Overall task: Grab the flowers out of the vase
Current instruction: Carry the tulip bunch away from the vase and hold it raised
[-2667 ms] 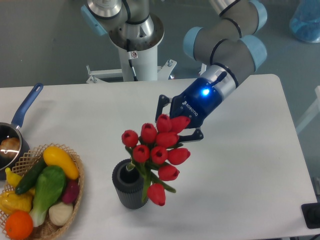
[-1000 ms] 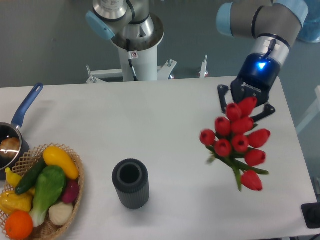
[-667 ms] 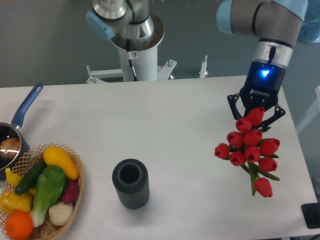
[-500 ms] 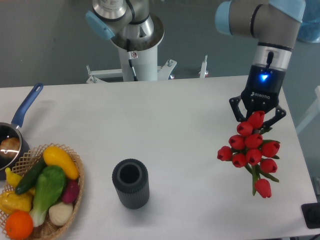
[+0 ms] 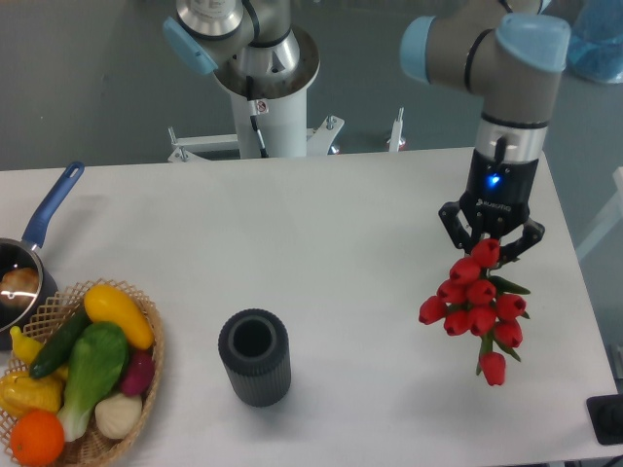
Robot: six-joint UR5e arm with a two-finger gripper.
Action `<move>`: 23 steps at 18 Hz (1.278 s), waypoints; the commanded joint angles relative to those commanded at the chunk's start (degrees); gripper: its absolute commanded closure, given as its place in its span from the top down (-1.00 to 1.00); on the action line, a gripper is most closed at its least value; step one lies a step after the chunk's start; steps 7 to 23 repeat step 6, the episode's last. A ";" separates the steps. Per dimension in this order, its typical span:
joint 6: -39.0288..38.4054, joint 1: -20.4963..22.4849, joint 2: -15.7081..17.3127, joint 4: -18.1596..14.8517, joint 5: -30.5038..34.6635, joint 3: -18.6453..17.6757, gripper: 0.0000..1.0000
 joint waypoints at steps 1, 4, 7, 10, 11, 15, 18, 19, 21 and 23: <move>1.75 -0.79 0.00 -0.17 3.24 0.44 -1.00; 3.97 -4.48 -0.88 -0.88 9.68 1.84 -1.00; 3.97 -4.84 -1.49 -1.49 11.70 1.94 -1.00; 3.97 -4.84 -1.49 -1.49 11.70 1.94 -1.00; 3.97 -4.84 -1.49 -1.49 11.70 1.94 -1.00; 3.97 -4.84 -1.49 -1.49 11.70 1.94 -1.00; 3.97 -4.84 -1.49 -1.49 11.70 1.94 -1.00; 3.97 -4.84 -1.49 -1.49 11.70 1.94 -1.00; 3.97 -4.84 -1.49 -1.49 11.70 1.94 -1.00; 3.97 -4.84 -1.49 -1.49 11.70 1.94 -1.00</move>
